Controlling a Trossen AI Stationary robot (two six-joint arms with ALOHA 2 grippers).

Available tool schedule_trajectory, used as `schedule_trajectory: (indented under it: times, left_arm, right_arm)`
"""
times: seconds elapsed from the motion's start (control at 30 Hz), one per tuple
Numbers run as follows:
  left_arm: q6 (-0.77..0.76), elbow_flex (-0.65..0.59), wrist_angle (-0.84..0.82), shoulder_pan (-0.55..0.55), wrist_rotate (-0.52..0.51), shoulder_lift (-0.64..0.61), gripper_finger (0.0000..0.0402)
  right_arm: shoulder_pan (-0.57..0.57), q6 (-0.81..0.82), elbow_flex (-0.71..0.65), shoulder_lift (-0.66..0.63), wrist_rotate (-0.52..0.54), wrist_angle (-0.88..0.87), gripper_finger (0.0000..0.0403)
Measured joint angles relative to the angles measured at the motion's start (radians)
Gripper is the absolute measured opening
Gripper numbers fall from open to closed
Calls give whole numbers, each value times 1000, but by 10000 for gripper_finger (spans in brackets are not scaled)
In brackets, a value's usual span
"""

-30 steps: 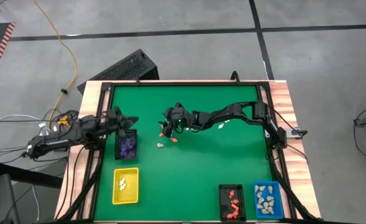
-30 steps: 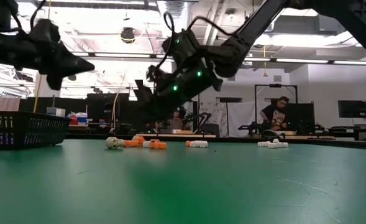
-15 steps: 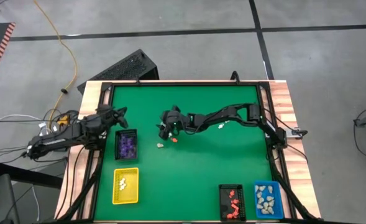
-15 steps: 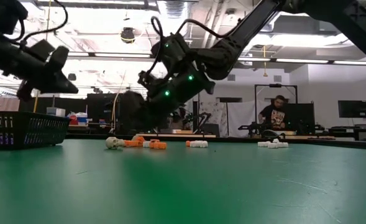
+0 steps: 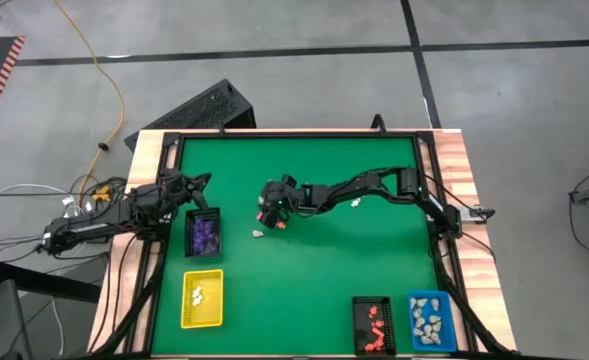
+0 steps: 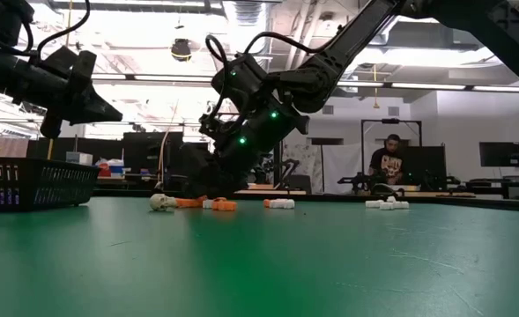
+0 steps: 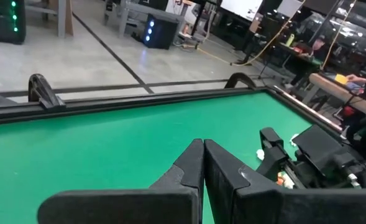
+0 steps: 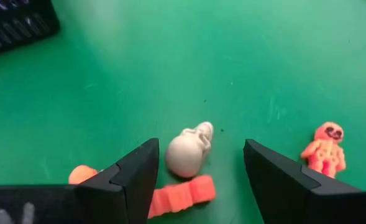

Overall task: Sort Halloween decoration
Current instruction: Put the white skull toy into the blue basket

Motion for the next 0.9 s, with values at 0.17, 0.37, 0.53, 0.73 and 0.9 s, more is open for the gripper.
schedule_trajectory:
  times: [0.17, 0.37, 0.53, 0.73, 0.9]
  left_arm:
    - [-25, 1, -8, 0, 2, 0, 0]
    - [-25, 2, -12, -1, 46, 0, 0]
    - [-25, 2, -13, -1, 66, 0, 0]
    - [-19, 2, -14, -1, 66, 0, 0]
    - [-17, 1, -14, -1, 66, 0, 0]
  right_arm:
    - [-4, 33, 0, 0, 0, -22, 215]
    - [-9, 33, 0, 0, 0, -12, 157]
    - [-16, 52, 0, 0, 0, -10, 110]
    - [-16, 51, 0, 0, 0, -14, 59]
    - [-9, 51, 0, 0, 0, -20, 51]
